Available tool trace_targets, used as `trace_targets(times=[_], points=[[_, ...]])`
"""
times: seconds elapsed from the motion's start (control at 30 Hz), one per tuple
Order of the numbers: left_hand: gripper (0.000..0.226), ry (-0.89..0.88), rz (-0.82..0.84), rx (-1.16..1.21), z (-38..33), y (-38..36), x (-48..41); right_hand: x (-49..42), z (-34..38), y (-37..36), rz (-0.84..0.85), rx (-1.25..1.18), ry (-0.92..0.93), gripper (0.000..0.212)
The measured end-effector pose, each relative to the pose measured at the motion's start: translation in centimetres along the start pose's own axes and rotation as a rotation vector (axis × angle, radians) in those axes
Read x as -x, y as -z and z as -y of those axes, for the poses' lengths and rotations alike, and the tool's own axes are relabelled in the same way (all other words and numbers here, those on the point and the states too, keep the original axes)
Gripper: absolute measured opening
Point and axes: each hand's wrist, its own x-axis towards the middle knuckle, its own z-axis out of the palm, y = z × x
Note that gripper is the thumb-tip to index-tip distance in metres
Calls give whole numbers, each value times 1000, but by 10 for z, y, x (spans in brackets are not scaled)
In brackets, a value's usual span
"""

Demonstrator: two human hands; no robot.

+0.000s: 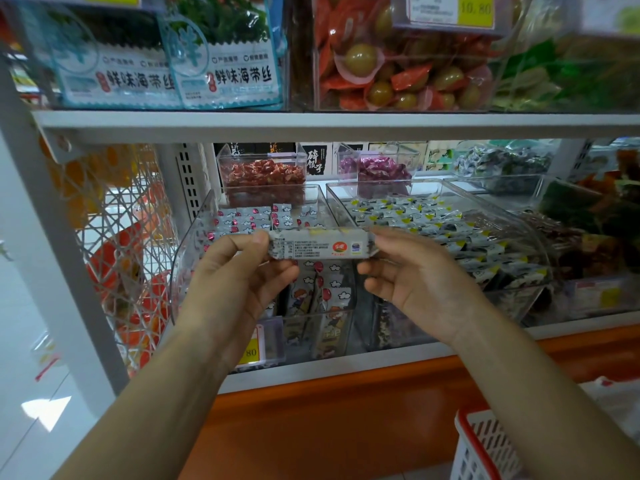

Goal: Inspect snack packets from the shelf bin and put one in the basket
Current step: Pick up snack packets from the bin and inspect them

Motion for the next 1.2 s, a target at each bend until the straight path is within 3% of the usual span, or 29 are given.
trace_targets(times=[0.17, 0.27, 0.47, 0.93, 1.2], points=[[15, 50, 80, -53, -2, 2, -2, -1, -1, 4, -43, 102, 99, 17], [21, 78, 86, -44, -2, 3, -5, 0, 0, 7, -44, 166, 161, 23], [20, 27, 125, -93, -2, 1, -2, 0, 0, 5, -41, 212, 248, 24], [15, -6, 104, -226, -1, -2, 0, -4, -5, 5, -200, 210, 236, 10], [23, -104, 120, -457, 3, -3, 2, 0, -1, 4, -209, 105, 157, 25]])
